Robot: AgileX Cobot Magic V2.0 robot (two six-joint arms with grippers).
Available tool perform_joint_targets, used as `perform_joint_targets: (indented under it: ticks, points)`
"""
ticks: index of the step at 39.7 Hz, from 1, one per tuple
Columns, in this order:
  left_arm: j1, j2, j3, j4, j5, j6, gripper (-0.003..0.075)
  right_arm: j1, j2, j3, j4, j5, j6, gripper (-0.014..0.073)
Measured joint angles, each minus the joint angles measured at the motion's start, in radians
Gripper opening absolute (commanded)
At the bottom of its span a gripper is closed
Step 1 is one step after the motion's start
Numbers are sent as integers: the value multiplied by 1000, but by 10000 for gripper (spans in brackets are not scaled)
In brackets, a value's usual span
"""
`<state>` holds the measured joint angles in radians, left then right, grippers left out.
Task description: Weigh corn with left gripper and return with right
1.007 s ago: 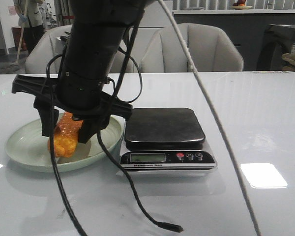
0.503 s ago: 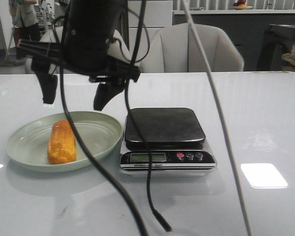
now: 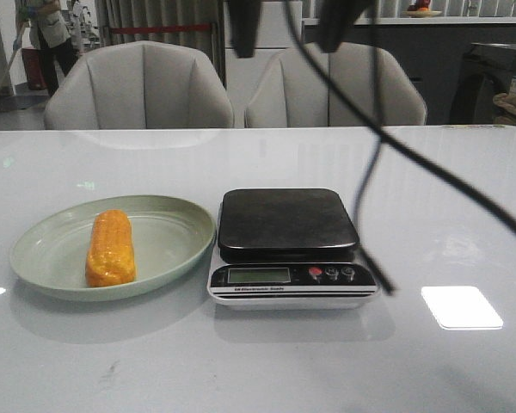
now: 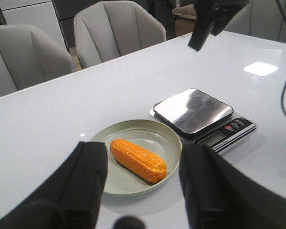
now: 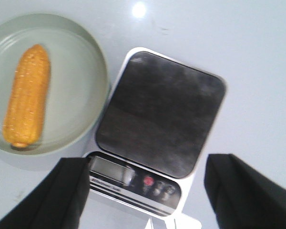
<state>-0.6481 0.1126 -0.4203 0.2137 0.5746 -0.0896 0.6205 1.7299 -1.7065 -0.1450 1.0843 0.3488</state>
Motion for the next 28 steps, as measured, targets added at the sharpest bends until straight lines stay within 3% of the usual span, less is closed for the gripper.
perform_joint_targets:
  ticks: [14,28]
  points:
    - [0,0,2,-18,0,0,395,-125,-432,468,-10,-134,-105,598]
    - [0,0,50,-26,0,0,395,-131,-1019,947,-11,-497,-115,598]
